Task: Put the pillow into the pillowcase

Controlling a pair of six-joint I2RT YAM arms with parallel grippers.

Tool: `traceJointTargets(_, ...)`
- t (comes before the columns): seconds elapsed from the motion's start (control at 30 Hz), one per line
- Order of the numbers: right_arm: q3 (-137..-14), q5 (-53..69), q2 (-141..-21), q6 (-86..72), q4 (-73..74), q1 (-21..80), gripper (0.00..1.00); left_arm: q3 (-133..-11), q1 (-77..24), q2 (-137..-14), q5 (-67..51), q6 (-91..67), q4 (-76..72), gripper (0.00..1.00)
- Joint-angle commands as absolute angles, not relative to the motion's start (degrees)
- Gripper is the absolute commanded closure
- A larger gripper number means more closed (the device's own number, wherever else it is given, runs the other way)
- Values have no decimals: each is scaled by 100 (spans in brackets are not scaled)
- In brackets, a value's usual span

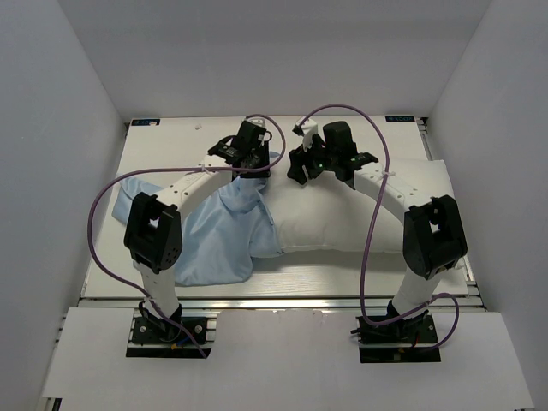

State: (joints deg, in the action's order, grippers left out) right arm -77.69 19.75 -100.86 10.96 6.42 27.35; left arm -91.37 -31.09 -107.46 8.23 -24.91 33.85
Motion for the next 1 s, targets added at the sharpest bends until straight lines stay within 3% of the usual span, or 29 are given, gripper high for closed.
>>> traceJointTargets(0.0, -7638, 1899, -9923, 1028, 721, 2716, 34, -9352, -3103, -10547, 1055, -2514, 3287, 52)
traceJointTargets(0.23, -7725, 2012, -10125, 976, 799, 2725, 52, -9176, -3102, -10082, 801, -2575, 3217, 80)
traceJointTargets(0.27, -7760, 2100, -10212, 958, 843, 2725, 61, -9097, -3103, -10029, 730, -2584, 3191, 84)
traceJointTargets(0.37, -7875, 2249, -10362, 914, 966, 2725, 72, -8974, -3103, -9818, 414, -2698, 2954, 93)
traceJointTargets(0.63, -8252, 3450, -10459, 283, 1020, 2716, 100, -9623, -3094, -9904, -825, -3102, 2505, 97)
traceJointTargets(0.83, -8578, 4446, -10275, -1630, -156, 2733, 100, -10055, -3094, -10152, -1195, -3383, 2409, 99)
traceJointTargets(0.97, -8289, 4447, -10108, -2521, -974, 2733, 100, -10151, -3103, -10081, -1151, -3542, 2242, 100)
